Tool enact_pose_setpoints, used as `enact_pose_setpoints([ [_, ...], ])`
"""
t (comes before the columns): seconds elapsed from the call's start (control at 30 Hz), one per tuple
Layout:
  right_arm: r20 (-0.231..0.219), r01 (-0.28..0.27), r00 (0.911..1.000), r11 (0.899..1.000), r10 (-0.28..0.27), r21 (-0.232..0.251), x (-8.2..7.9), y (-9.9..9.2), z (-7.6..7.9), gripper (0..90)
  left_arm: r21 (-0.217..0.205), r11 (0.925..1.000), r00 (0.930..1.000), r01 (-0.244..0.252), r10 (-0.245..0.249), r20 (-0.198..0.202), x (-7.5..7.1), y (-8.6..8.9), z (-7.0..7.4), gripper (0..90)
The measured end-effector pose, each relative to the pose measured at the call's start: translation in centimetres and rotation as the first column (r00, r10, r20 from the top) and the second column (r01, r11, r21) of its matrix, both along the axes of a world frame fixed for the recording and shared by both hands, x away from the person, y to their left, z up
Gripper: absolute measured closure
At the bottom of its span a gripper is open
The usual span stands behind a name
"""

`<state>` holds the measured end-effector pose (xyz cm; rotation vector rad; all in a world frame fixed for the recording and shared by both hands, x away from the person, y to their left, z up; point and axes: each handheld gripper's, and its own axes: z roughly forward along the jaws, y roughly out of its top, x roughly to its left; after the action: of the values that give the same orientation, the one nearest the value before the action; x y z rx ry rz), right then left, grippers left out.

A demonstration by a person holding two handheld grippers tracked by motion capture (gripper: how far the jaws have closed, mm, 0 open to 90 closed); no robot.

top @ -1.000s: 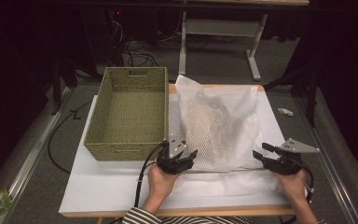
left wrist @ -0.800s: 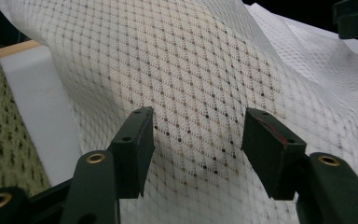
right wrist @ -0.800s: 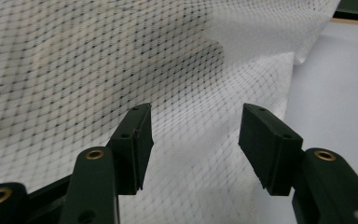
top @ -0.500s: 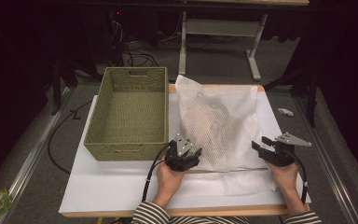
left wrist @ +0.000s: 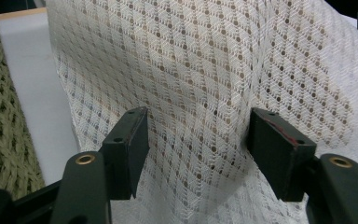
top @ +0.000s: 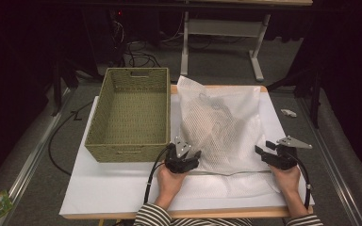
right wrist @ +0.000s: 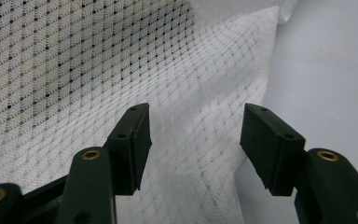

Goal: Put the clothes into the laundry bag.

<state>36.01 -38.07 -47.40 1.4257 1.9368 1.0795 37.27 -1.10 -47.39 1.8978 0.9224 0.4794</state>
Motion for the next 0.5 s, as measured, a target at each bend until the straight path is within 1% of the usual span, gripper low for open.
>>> enact_pose_setpoints([
  [0.07, 0.005, 0.001, 1.0000, 1.000, -0.001, -0.009, -0.04, 0.05, -0.03, 41.8, -0.002, 1.0000, 1.0000, 0.000, 0.000, 0.004, -0.08, 0.01, -0.23, 38.4],
  [0.1, 0.008, -0.001, 1.0000, 1.000, 0.001, -0.015, -0.05, 0.08, -0.05, 41.2, 0.003, 1.0000, 0.9999, 0.001, -0.001, 0.012, -0.16, -0.03, -0.33, 38.5],
  [0.13, 0.001, 0.005, 1.0000, 1.000, -0.005, -0.015, -0.08, 0.17, -0.05, 40.6, 0.009, 1.0000, 0.9998, -0.001, 0.001, 0.018, -0.19, -0.11, -0.41, 38.0],
  [0.17, 0.000, 0.009, 1.0000, 1.000, -0.009, -0.019, -0.08, 0.23, -0.07, 39.9, 0.013, 0.9999, 0.9999, 0.001, -0.002, 0.011, -0.19, -0.13, -0.43, 37.9],
  [0.27, 0.000, 0.014, 0.9999, 0.999, -0.014, -0.033, -0.12, 0.33, -0.10, 38.7, 0.017, 0.9998, 0.9999, 0.002, -0.002, 0.011, -0.22, -0.17, -0.46, 37.3],
  [0.37, 0.010, 0.017, 0.9998, 0.999, -0.017, -0.050, -0.17, 0.45, -0.12, 38.3, 0.027, 0.9996, 0.9999, 0.008, -0.008, 0.011, -0.28, -0.23, -0.48, 36.1],
  [0.5, 0.015, 0.023, 0.9997, 0.998, -0.022, -0.054, -0.25, 0.48, -0.12, 38.2, 0.035, 0.9993, 0.9999, 0.012, -0.012, 0.005, -0.37, -0.29, -0.50, 35.0],
])
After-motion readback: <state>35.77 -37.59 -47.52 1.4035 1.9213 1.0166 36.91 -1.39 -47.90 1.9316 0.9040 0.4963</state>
